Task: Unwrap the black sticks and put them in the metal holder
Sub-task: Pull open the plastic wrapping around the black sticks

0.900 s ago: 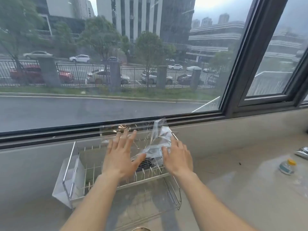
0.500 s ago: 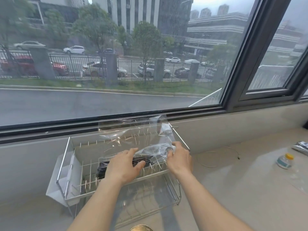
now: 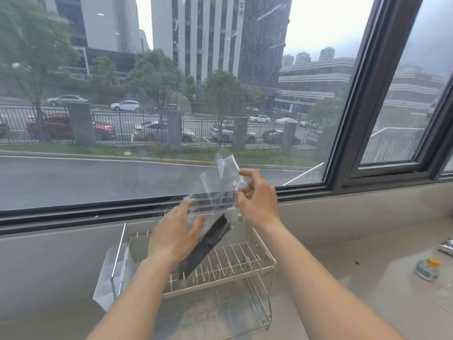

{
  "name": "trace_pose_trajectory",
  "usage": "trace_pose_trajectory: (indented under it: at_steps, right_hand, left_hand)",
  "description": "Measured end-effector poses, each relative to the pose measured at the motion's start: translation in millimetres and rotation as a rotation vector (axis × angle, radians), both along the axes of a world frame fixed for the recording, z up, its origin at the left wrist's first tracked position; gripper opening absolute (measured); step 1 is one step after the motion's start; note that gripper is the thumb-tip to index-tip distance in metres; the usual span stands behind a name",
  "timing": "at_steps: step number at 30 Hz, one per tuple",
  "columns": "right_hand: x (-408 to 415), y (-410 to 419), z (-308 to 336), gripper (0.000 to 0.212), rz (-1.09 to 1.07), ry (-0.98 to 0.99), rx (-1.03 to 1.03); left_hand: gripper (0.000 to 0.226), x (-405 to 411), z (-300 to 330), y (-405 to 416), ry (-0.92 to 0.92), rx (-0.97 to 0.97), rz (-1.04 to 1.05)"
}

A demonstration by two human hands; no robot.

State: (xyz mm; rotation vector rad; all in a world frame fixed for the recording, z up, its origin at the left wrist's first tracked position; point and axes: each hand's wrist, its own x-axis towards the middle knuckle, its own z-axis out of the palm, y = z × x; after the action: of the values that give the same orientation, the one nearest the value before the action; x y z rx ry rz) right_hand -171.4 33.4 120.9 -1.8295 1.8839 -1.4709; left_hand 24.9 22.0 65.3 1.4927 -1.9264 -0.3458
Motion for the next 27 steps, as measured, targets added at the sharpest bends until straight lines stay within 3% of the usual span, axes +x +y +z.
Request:
trace_pose_trajectory:
  at_steps: [7,12,17,21,27]
  right_hand:
    - [33.7,27.6,93.5,0.056,0.198,0.131,-0.105]
    - [52.7,60.8,133.2,0.056,0.330,0.141,-0.122]
    - [63.2,90.2,155.1,0.065,0.464,0.091,-0.061]
    - [60.3,108.5,154.4,0.077,0.524,0.016,-0.024]
    - [54.6,129.3,135.3,0.069,0.589,-0.371,0.002]
  left_hand:
    - [0.053,29.5,98.8,29.0,0.096,-0.449,0.037]
    - [0.057,40.8,162.4,62.9,-0.092,-0.783,-0.015]
    - [0.037,45.0,191.5,89.5,-0.239,-0.709,-0.206]
    - [0.046,48.1,194.1,111.4,-0.225,-0.648,-0.258]
    - [0.029,49.2,187.3,129.0,-0.174,-0.568,-0.270]
